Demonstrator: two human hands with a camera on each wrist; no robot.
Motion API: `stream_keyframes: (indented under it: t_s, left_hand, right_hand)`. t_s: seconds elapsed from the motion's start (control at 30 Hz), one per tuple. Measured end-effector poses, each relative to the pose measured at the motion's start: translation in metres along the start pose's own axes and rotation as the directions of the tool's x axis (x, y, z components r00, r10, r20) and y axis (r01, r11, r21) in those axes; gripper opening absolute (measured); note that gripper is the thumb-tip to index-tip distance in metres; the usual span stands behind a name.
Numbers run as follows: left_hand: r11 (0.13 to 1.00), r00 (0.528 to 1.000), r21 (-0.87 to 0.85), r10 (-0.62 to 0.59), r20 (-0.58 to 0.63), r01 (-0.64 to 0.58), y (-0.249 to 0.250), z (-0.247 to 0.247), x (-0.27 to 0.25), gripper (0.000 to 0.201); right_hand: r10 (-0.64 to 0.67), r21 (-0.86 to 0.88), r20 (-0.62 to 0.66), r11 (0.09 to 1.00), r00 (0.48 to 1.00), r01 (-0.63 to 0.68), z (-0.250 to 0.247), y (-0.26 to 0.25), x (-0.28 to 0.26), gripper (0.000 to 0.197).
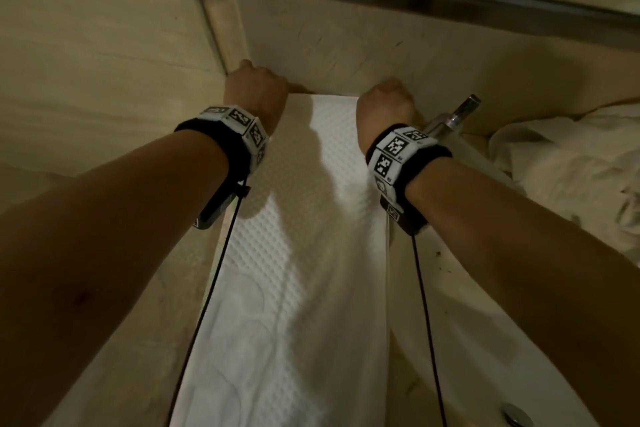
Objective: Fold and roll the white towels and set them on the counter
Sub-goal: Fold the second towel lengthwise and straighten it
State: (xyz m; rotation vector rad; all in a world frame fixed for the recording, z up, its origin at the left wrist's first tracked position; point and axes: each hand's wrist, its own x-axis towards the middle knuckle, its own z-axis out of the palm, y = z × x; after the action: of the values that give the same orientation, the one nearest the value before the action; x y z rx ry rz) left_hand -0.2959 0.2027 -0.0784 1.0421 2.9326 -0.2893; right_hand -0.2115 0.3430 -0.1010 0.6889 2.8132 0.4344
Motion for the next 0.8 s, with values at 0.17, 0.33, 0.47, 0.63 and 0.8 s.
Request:
stream_keyframes:
  t_s: [0.17,0.33,0.47,0.63,0.8]
  left_hand:
    - [0.992,0.999,0.122,0.027,0.017,-0.029,-0.009,0.014,0.006,0.028]
    - [0.997,1.000,0.072,0.026,0.015,-0.027,-0.008,0.025,0.013,0.032]
    - [0.999,0.999,-0.027,-0.026,-0.021,0.026,-0.016,0.034,0.016,0.032]
    - [0.996,0.999,-0.066,-0.053,-0.009,0.052,-0.016,0.039,-0.006,0.031]
    - [0.991,0.991,-0.090,0.104,0.081,-0.097,0.011,0.032,-0.047,0.049]
  right_hand:
    - [-0.063,0.088,0.045,0.994,0.997,0.059,0.014,-0.004,-0.001,0.031]
    - [-0.120,0.107,-0.004,0.987,0.993,0.120,0.012,-0.002,-0.003,0.028]
    - [-0.115,0.172,-0.032,0.978,0.993,0.119,0.012,-0.003,-0.003,0.029]
    - [0.002,0.218,-0.049,0.976,0.999,0.009,0.028,-0.011,-0.013,0.038]
    - [-0.202,0.267,-0.122,0.936,0.972,0.228,0.023,-0.019,-0.061,0.050]
